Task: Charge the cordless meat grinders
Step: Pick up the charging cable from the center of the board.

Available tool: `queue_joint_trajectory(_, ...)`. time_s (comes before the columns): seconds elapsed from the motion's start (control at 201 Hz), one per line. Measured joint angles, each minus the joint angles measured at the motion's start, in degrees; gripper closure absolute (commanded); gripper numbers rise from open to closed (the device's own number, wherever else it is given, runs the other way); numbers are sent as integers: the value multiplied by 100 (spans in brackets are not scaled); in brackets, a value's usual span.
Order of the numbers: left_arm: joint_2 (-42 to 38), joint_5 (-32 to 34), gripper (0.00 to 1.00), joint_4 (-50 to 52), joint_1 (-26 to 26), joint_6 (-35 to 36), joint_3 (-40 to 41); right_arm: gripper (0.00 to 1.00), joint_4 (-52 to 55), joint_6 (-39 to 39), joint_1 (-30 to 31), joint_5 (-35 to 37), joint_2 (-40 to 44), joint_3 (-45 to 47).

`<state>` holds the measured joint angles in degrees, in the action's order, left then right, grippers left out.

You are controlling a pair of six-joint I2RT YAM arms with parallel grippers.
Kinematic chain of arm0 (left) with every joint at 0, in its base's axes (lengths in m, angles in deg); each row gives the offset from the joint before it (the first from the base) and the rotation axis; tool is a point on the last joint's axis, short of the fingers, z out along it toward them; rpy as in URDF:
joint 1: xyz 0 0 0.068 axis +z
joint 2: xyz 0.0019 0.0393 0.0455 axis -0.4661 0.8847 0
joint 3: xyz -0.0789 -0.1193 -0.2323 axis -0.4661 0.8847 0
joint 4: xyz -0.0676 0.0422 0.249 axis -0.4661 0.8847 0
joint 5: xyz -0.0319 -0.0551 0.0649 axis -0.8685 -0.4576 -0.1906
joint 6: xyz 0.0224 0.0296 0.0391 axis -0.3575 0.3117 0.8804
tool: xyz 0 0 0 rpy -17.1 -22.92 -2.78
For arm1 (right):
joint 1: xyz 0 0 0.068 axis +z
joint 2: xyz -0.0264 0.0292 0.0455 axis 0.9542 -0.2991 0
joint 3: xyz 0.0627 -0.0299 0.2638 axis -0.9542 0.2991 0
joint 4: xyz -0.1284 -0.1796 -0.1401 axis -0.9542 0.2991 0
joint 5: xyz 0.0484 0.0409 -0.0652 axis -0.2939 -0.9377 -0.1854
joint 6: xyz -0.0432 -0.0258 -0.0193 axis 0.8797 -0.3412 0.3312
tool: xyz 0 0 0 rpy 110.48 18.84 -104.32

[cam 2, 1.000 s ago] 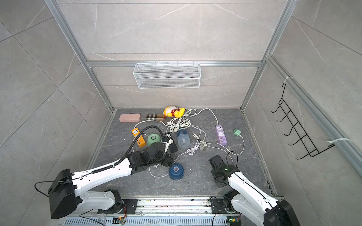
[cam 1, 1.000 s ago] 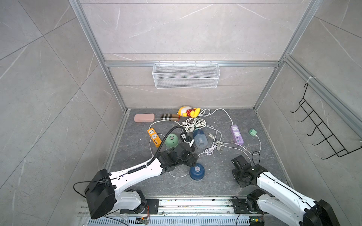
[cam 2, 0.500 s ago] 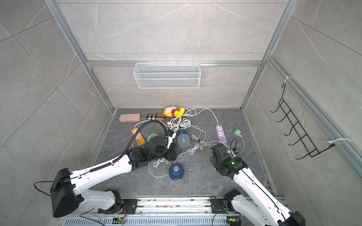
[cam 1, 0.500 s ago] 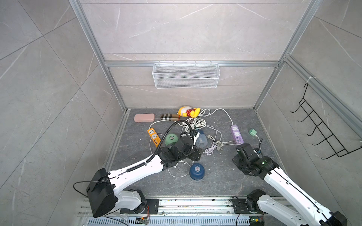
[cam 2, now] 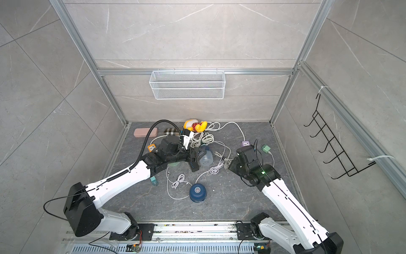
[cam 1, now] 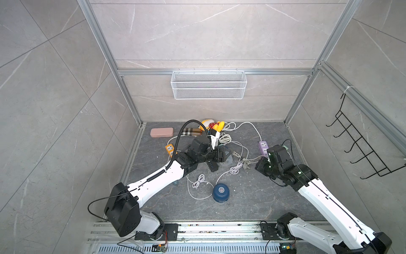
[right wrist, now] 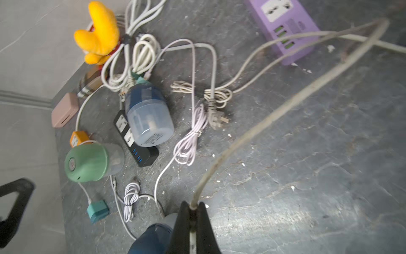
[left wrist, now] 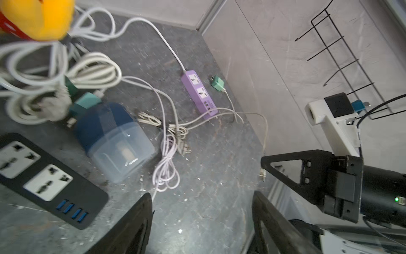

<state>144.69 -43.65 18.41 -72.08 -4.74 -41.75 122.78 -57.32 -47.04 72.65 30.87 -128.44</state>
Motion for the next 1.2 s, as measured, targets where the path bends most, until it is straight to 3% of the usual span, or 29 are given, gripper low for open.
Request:
queue_joint_trajectory(0.234, 96, -680, 35, -992, 57, -1532, 332, 100, -1198, 457, -50, -903, -168, 4)
queue_joint_trajectory(0.368, 136, -848, 44, -1668, 157, -2380, 715, 100, -1926, 444, -140, -1331, -374, 85)
queue_joint_trajectory(0.662, 555, -986, 51, -3342, 245, -3895, 1058, 100, -3786, -540, -474, -1888, -422, 942)
queue_joint_trajectory(0.896, 859, -994, 60, -4210, 245, -4391, 1060, 100, -5149, -1615, -514, -2004, -490, 1445)
queue_joint_trajectory(1.2, 1062, -1027, 65, -4553, 216, -4599, 1045, 100, -5796, -2057, -520, -2063, -531, 1445)
